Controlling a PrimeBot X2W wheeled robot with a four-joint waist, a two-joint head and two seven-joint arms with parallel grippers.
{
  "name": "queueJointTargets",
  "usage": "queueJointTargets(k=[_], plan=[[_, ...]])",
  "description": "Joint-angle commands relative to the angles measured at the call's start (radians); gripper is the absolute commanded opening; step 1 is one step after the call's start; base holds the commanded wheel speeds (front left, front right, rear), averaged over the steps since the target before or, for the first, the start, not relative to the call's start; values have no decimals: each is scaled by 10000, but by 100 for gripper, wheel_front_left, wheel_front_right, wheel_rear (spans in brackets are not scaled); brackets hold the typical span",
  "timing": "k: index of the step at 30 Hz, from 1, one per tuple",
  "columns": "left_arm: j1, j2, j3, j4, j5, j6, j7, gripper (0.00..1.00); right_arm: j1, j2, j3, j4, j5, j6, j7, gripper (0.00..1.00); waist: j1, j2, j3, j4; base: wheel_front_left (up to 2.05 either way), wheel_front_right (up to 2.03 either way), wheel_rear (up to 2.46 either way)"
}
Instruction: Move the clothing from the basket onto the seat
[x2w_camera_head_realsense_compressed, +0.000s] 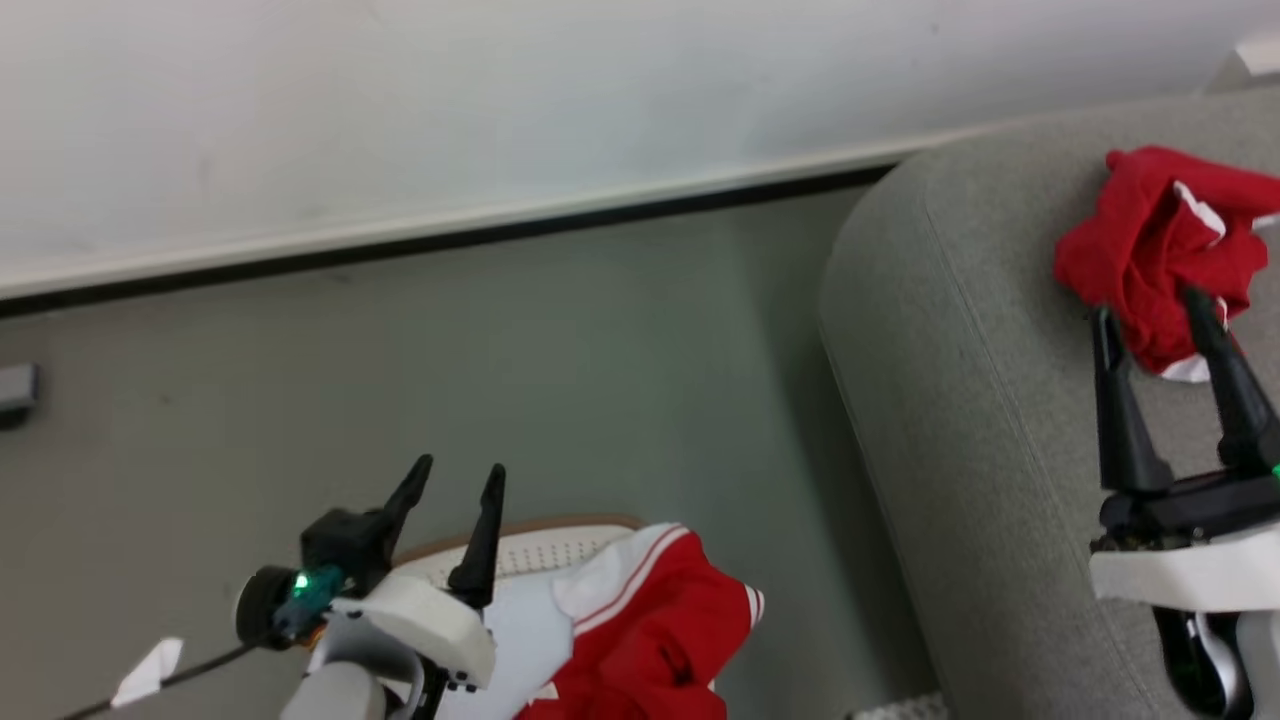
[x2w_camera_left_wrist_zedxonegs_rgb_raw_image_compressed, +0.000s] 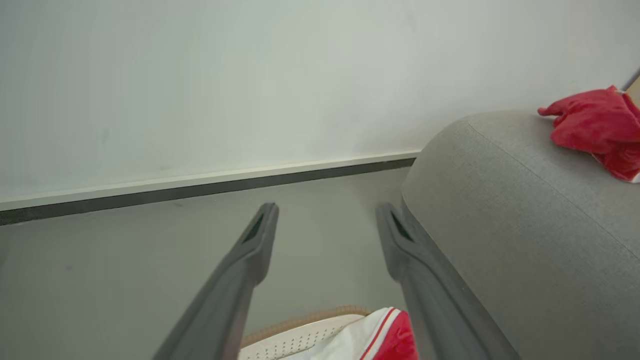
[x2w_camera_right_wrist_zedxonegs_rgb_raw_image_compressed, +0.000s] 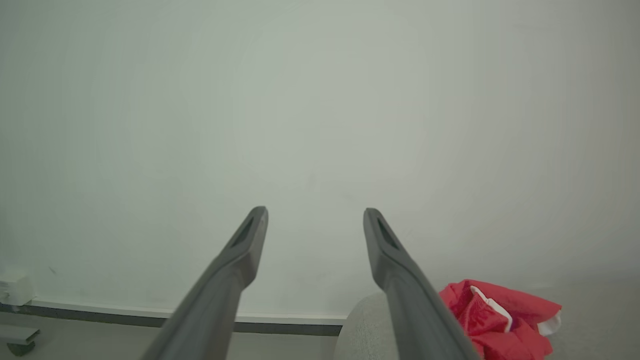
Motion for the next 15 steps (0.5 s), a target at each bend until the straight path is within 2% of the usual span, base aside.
queueJointTargets(k=[1,6,15], plan=[[-310,172,-109,269,179,-58,92,100,-254,22,-74,-101,65,-22,1,100,-2,-1,803,-522,0,0,0],[-1157,440,-610,1524,282,-144,722,100,-947,184,-251,-321,99,-22,1,100,-2,-1,1791,-1064,0,0,0],[-2201,813,-1825,3663,-264,-237,1673,100,-2000,594,-473,-693,155,-22,1,100,-2,-1,3226,-1870,0,0,0]])
